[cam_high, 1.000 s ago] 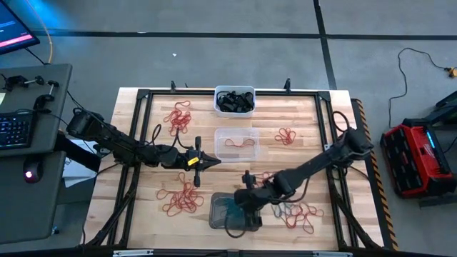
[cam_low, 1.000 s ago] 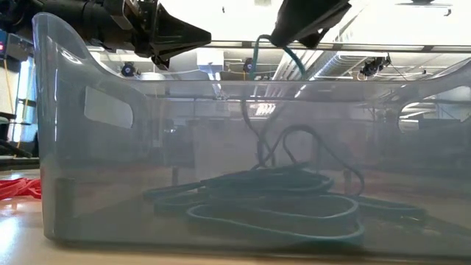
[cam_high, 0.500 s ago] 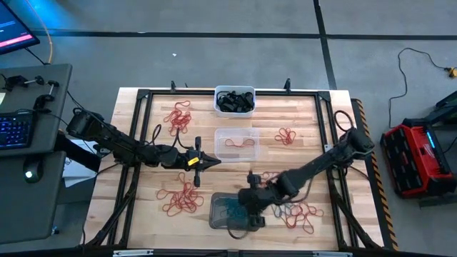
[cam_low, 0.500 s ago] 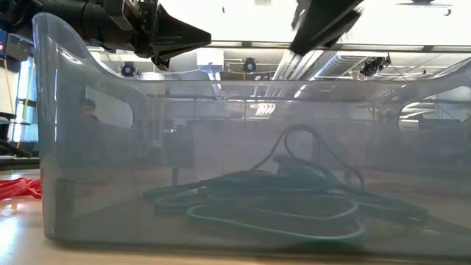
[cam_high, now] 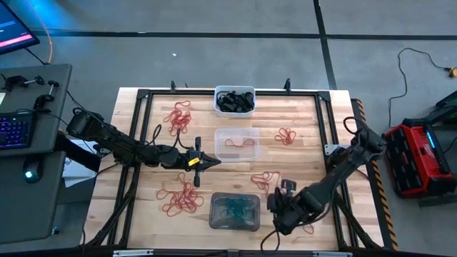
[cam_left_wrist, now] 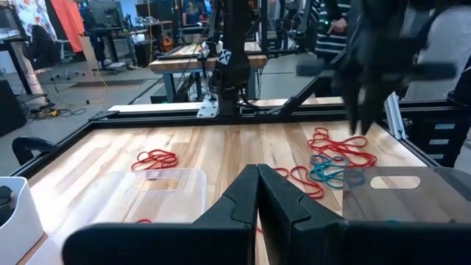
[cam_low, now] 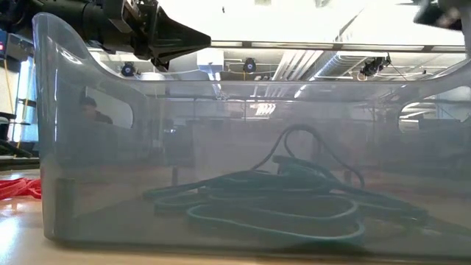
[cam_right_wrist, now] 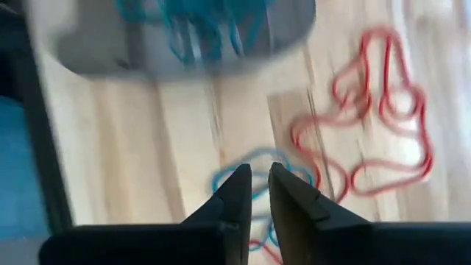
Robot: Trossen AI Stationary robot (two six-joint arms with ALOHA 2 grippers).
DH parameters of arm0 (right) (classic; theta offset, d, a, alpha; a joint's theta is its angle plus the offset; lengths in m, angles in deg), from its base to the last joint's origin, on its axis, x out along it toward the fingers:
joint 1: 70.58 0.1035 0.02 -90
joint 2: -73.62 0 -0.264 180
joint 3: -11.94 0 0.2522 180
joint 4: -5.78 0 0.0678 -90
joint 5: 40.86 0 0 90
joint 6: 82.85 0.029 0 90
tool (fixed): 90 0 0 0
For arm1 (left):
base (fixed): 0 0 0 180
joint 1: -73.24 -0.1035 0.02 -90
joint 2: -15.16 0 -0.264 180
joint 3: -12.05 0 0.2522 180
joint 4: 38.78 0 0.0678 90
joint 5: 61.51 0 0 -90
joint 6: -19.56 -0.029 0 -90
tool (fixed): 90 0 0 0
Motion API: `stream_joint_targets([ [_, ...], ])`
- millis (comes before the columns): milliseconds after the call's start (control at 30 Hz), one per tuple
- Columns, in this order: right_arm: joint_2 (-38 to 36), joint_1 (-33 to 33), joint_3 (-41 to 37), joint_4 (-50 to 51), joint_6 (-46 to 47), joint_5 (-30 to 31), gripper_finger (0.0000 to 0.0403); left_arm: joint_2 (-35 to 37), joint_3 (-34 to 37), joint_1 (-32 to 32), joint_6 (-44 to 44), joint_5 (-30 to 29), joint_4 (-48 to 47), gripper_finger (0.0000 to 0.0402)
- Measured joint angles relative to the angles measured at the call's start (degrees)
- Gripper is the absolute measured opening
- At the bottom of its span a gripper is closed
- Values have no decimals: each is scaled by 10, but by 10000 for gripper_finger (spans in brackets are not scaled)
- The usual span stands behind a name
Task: Sort rubber bands into baskets
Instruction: Put the blue rubber band into the black bin
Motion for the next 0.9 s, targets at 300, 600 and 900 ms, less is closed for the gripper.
stream_joint_targets([
  [300, 0, -15, -129, -81, -4, -56, 67, 0, 0, 0, 0, 0, 0, 0],
  [600, 0, -32, -197, -136, -44, -77, 93, 0, 0, 0, 0, 0, 0, 0],
  [900, 0, -32, -203, -139, -60, -64, 24, 0, 0, 0, 0, 0, -2, 0],
])
